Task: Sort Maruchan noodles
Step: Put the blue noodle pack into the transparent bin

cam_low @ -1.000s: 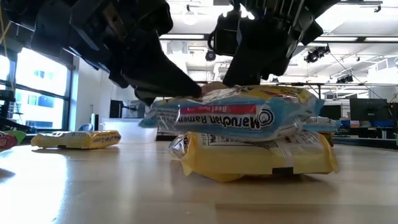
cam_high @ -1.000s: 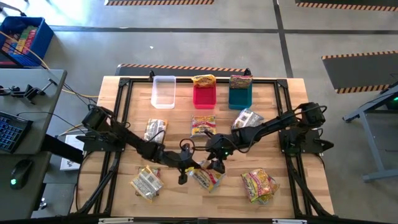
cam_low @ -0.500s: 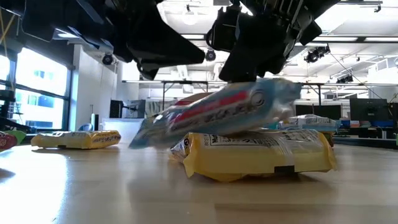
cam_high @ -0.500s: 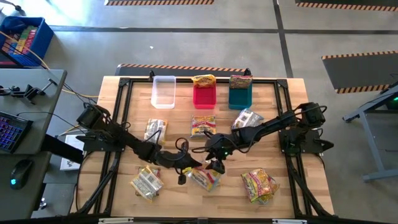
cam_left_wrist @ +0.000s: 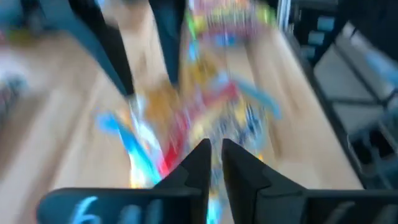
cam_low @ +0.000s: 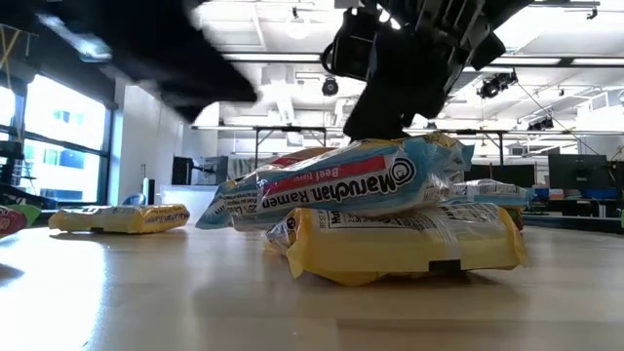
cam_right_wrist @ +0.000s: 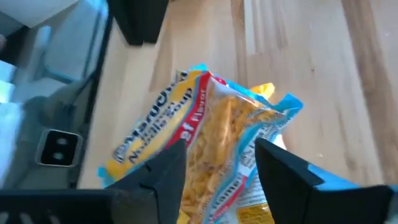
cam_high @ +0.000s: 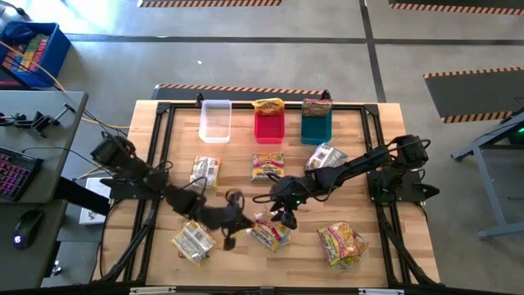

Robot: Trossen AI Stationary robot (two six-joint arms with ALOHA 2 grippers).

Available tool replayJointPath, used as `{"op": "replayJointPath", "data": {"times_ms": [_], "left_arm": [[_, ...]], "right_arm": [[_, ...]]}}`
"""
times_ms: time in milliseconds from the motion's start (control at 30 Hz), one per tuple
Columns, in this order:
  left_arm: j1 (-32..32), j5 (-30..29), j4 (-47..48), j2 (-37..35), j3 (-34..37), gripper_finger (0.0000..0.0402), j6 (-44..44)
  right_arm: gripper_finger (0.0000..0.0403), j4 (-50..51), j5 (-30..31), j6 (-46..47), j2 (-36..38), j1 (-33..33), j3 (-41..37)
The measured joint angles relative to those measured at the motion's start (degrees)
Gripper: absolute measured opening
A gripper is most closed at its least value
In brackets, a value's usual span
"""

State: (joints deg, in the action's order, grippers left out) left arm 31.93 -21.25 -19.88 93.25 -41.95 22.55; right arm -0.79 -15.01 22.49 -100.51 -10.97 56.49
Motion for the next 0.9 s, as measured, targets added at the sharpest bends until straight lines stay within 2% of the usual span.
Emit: {"op": "replayJointPath", "data": {"times_ms": [100,200,300,433,567,900], "left_arm": [[4.89,-4.74,7.59,0.28,-0.02,0.0063,4.45],[8.38,-10.80,11.31,2.45,0.01,0.0095,7.12],[9.45,-15.39,9.31,4.49,-0.09,0.0127,7.18],[8.44,-15.92,5.55,7.40,-0.06,0.0165,4.06],[7.25,-14.89,1.66,10.14,-0.82,0.0186,-0.66],[4.67,-12.72,2.67,16.11,-6.28,0.0184,-9.07]], "right_arm": [[0.0163,0.53,2.73,-2.14,0.00,-0.14,0.00],[0.0157,0.56,4.25,-3.43,0.00,-0.12,0.00],[0.0156,0.34,5.14,-3.49,0.00,0.10,0.00],[0.0156,-0.27,5.36,-3.51,0.00,0.39,0.00],[0.0156,-0.92,5.59,-3.50,0.00,0.39,0.02],[0.0156,-3.38,5.98,-4.80,-0.02,0.38,0.02]]}}
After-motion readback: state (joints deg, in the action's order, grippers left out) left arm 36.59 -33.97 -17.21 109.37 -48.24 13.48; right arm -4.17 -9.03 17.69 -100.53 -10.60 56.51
